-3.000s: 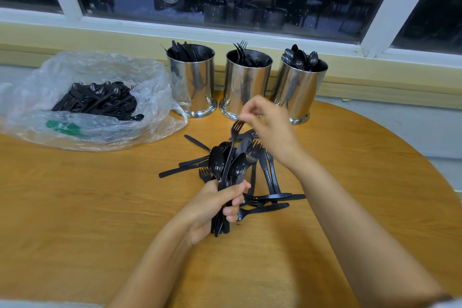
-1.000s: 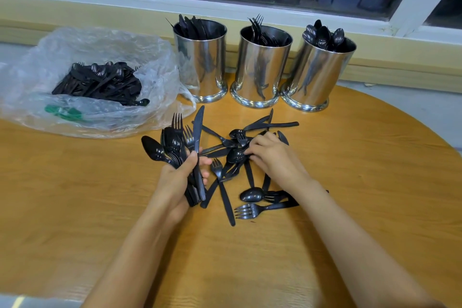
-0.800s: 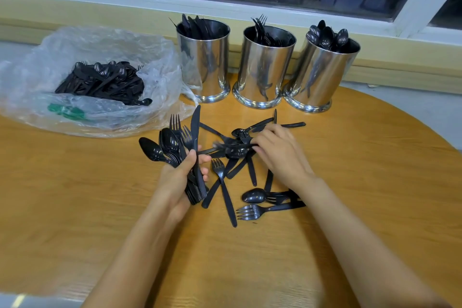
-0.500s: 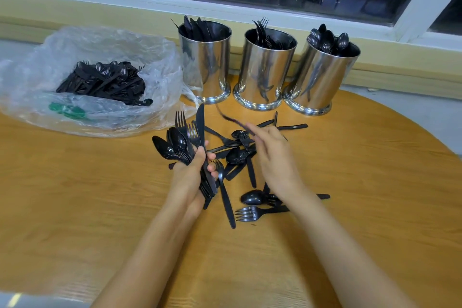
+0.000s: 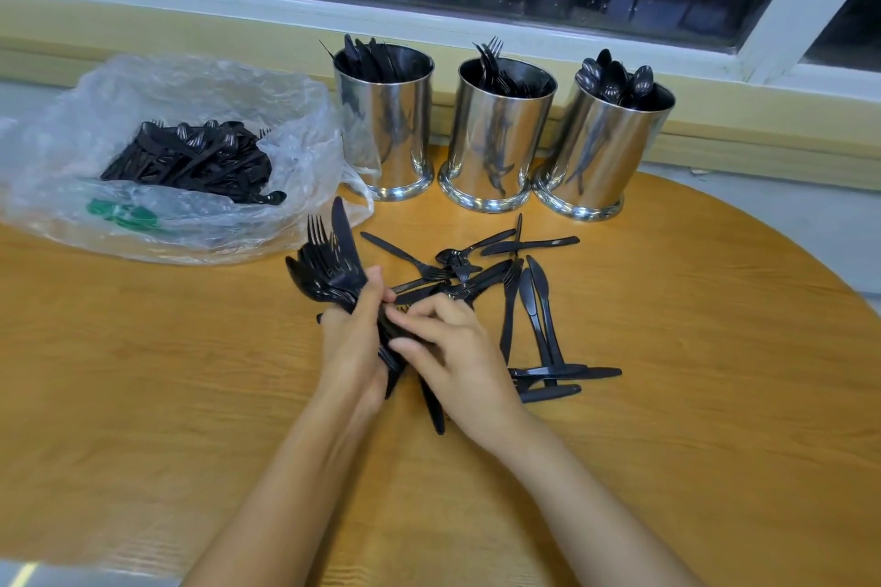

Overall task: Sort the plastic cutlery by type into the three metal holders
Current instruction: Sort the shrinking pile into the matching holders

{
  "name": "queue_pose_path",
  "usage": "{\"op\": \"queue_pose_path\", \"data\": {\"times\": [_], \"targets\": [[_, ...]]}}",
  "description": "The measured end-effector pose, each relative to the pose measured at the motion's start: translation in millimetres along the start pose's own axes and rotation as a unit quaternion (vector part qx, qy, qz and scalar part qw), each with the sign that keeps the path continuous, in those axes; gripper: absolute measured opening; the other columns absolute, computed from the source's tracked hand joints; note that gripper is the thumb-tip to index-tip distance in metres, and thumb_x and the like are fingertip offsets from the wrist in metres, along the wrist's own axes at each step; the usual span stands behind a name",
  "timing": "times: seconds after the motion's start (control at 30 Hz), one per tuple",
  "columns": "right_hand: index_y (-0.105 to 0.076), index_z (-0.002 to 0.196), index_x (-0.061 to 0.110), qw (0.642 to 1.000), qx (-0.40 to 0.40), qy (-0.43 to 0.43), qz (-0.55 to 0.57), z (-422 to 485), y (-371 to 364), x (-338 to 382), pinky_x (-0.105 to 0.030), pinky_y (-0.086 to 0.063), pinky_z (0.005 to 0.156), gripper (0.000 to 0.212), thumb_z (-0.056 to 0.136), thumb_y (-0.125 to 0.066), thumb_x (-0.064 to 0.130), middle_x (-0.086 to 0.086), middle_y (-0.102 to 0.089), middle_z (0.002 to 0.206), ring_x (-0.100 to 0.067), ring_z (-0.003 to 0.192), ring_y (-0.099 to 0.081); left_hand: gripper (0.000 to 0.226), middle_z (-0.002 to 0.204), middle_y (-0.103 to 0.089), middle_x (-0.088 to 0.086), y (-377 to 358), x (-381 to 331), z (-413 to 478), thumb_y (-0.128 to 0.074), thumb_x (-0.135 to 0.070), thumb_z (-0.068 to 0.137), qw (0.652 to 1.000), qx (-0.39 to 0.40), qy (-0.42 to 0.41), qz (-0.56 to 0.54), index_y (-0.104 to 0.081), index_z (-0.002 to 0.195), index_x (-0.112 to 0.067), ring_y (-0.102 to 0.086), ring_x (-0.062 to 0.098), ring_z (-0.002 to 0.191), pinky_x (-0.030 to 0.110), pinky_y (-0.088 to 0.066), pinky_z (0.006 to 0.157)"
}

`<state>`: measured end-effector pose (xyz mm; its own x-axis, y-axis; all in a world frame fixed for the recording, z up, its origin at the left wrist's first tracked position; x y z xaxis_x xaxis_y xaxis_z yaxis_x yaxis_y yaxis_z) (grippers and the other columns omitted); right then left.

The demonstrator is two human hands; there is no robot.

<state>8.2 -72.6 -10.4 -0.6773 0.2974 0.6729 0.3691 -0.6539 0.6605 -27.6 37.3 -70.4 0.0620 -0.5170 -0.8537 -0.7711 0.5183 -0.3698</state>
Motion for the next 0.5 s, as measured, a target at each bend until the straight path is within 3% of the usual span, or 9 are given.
{"op": "queue_pose_path", "data": {"times": [0.1,0.2,0.3,0.4,0.5], "targets": [[-0.070,0.118,0.025,0.999,-0.029,-0.039,0.020,3.0,22.8,-24.3,-0.014,-0.038,0.086,0.026,0.096,-0.057,0.029,0.014,-0.061,0.100,-0.006,0.099,-0.049,0.021,0.076,-0.057,-0.004,10.3,-4.6,4.8,-0.060,-0.029,0.097,1.000,-0.020,0.006,0.018,-0.063,0.083,-0.015,-0.056,0.013,0.072,0.028,-0.048,0.061],[-0.071,0.113,0.022,0.991,-0.076,-0.100,-0.043,13.1,53.3,-66.5,-0.029,-0.049,0.085,0.022,0.094,-0.060,0.022,0.010,-0.062,0.099,-0.011,0.096,-0.055,0.021,0.078,-0.060,-0.004,13.3,-9.7,5.4,-0.052,-0.025,0.101,1.000,-0.014,-0.007,0.014,-0.065,0.087,-0.016,-0.055,0.018,0.090,0.034,-0.048,0.078],[-0.070,0.115,0.018,0.984,-0.041,-0.124,-0.120,24.0,60.2,-90.6,-0.023,-0.042,0.086,0.024,0.094,-0.060,0.013,0.004,-0.062,0.104,-0.016,0.103,-0.053,0.023,0.073,-0.063,-0.003,14.1,-10.7,4.2,-0.048,-0.024,0.103,1.000,-0.003,-0.010,0.022,-0.066,0.090,-0.016,-0.057,0.018,0.084,0.036,-0.048,0.083],[-0.065,0.124,0.017,0.980,0.005,-0.101,-0.173,33.1,55.4,-95.4,-0.016,-0.031,0.085,0.032,0.094,-0.059,0.008,0.002,-0.059,0.117,-0.016,0.112,-0.046,0.019,0.067,-0.065,-0.002,11.3,-4.4,3.7,-0.048,-0.023,0.103,1.000,0.023,0.013,-0.002,-0.063,0.099,-0.013,-0.062,0.016,0.072,0.035,-0.054,0.078],[-0.058,0.133,0.020,0.969,0.033,-0.079,-0.231,41.8,50.3,-99.7,-0.023,-0.039,0.088,0.040,0.095,-0.057,0.008,0.003,-0.055,0.132,-0.016,0.117,-0.042,0.017,0.065,-0.061,-0.001,6.9,-2.1,1.9,-0.047,-0.021,0.103,0.999,0.050,0.021,-0.005,-0.060,0.105,-0.010,-0.058,0.013,0.056,0.030,-0.056,0.060]]}}
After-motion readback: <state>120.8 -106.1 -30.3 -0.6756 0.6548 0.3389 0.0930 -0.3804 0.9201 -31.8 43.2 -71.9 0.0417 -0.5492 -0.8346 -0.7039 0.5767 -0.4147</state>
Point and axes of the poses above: each hand's wrist, its own z-axis towards the middle knuckle, its own y-axis out of the back of the hand, x = y × z, the point moved 10 cm from there along z, towards the middle knuckle
